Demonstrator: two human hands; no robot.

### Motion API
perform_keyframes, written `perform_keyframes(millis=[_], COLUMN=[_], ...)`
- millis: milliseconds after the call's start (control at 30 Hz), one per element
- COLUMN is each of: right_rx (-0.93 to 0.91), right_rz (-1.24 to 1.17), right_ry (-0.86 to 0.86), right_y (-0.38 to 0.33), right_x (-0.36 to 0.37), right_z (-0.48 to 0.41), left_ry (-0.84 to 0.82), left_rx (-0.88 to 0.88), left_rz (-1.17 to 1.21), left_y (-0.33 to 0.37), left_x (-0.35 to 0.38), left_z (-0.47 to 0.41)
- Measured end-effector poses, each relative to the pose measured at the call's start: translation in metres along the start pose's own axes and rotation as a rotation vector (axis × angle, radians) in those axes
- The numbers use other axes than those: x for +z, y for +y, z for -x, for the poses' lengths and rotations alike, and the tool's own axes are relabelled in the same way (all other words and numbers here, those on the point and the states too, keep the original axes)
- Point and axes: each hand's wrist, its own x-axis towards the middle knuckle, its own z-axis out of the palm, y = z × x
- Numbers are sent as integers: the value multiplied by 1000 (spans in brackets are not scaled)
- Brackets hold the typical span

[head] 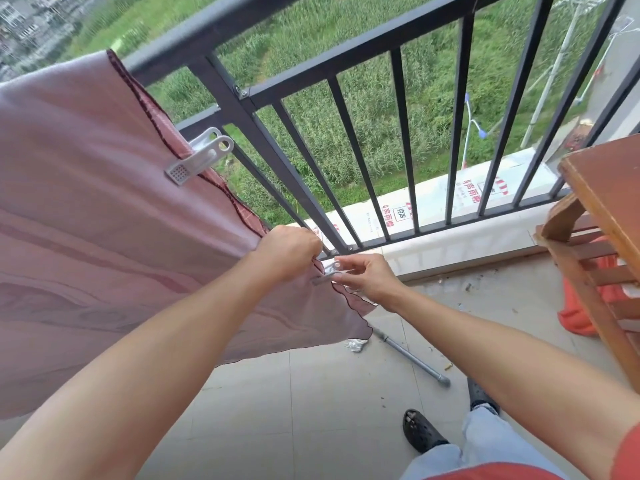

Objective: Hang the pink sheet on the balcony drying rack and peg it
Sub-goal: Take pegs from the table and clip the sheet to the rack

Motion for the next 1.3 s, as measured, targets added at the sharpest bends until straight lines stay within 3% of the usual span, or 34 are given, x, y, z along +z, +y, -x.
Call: perform_keyframes(millis=[133,300,400,600,900,1000,1133,1300], right_rx=[57,77,113,265,579,728,965,934], right_rz=[216,338,411,611,880,1001,944,1107], right_ry=[-39,140,337,789,1238,1260,1073,893], right_y=[6,12,24,45,91,101,124,149], right_x=[-22,-79,-131,-253,-404,-449,-487,-498], right_z=[3,38,83,220,403,450,498,530], left_ry=[-15,71,173,189,46,6,-64,-126], left_rx=[-44,-44,58,272,466,489,525,603], left_rz=[65,217,294,545,613,606,584,512], left_y=[0,24,70,209,382,431,507,611], left_x=[-1,-11,-16,-42,-68,-82,-102,-136], left_z=[3,-7,-32,-68,-76,-93,-120,-160])
